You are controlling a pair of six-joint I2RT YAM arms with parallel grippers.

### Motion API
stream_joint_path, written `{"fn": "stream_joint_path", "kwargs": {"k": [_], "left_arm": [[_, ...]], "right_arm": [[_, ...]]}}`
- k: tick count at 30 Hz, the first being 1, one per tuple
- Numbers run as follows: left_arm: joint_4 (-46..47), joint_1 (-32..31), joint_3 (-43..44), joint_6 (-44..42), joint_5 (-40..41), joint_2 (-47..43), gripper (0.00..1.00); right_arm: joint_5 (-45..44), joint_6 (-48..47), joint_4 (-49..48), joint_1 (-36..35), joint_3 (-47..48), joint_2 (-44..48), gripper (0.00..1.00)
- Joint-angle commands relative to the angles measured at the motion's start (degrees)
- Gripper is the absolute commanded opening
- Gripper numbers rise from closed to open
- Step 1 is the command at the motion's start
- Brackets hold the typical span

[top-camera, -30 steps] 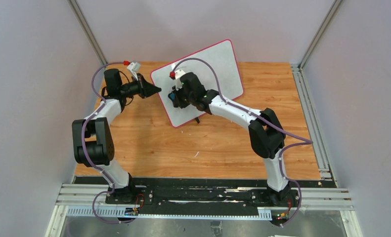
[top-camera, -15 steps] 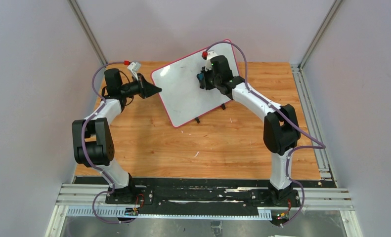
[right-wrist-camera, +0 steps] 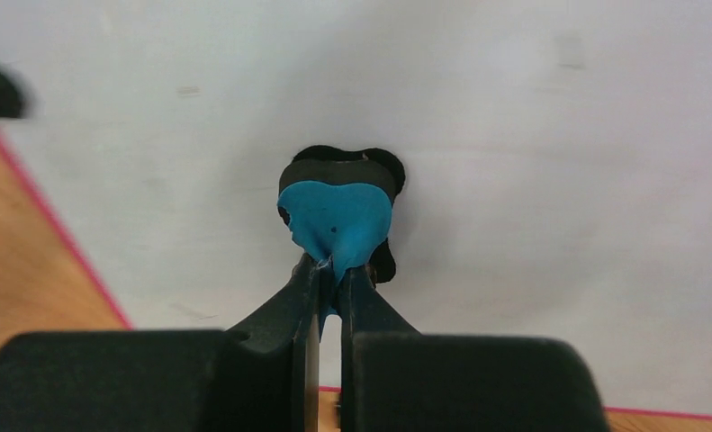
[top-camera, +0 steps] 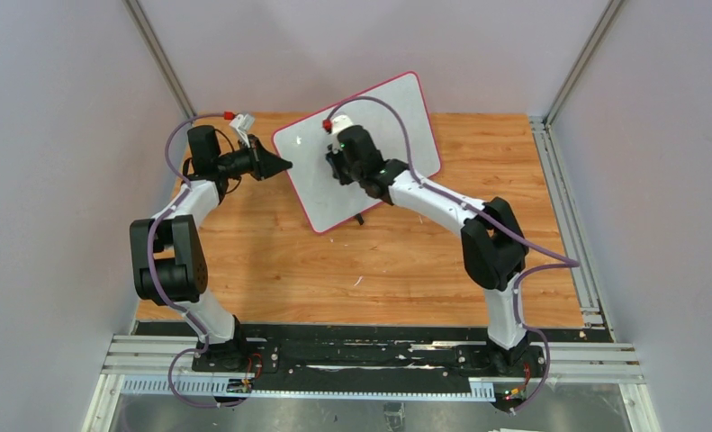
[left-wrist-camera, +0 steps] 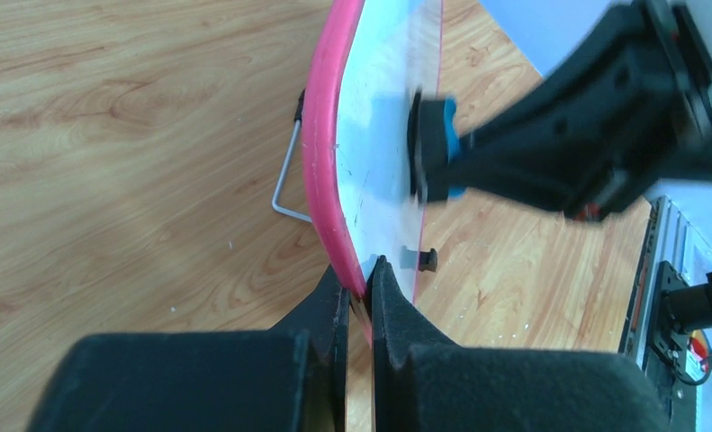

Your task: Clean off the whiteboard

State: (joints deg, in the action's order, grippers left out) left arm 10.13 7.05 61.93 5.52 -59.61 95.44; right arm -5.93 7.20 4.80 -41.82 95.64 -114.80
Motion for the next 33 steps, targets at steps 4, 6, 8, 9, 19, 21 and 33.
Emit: {"fn": "stream_joint_path", "kwargs": {"k": [4, 6, 8, 9, 19, 21, 33], "left_arm": [[-2.7, -1.3, -0.8, -10.8, 1.7, 0.0, 0.0], [-2.6, -1.4, -0.8, -10.8, 1.6, 0.0, 0.0], [-2.7, -1.3, -1.0, -10.8, 1.6, -0.2, 0.0], [-2.7, -1.4, -1.1, -10.9, 1.6, -0.3, 0.0], [-2.8, -1.5, -1.3, -10.9, 1.5, -0.6, 0.0], [-3.1, -1.4, -1.0, -11.0, 1.6, -0.6, 0.0], [-4.6, -1.6, -0.1, -12.2, 1.8, 0.4, 0.0]], "right_arm": [[1.6, -3.7, -1.3, -9.5, 2.4, -3.6, 0.01], [0.3, -4.7, -1.1, -9.2, 3.0, -3.7, 0.01], [-0.9, -6.0, -0.1, -8.6, 4.4, -4.0, 0.01], [-1.3, -6.8, 0.4, -7.9, 5.2, -4.1, 0.01], [-1.8, -9.0, 3.9, 2.0, 12.7, -5.3, 0.01], [-1.2, -8.9, 5.2, 4.2, 15.1, -6.1, 0.01], [1.6, -5.1, 3.6, 13.3, 8.6, -1.4, 0.01]]}}
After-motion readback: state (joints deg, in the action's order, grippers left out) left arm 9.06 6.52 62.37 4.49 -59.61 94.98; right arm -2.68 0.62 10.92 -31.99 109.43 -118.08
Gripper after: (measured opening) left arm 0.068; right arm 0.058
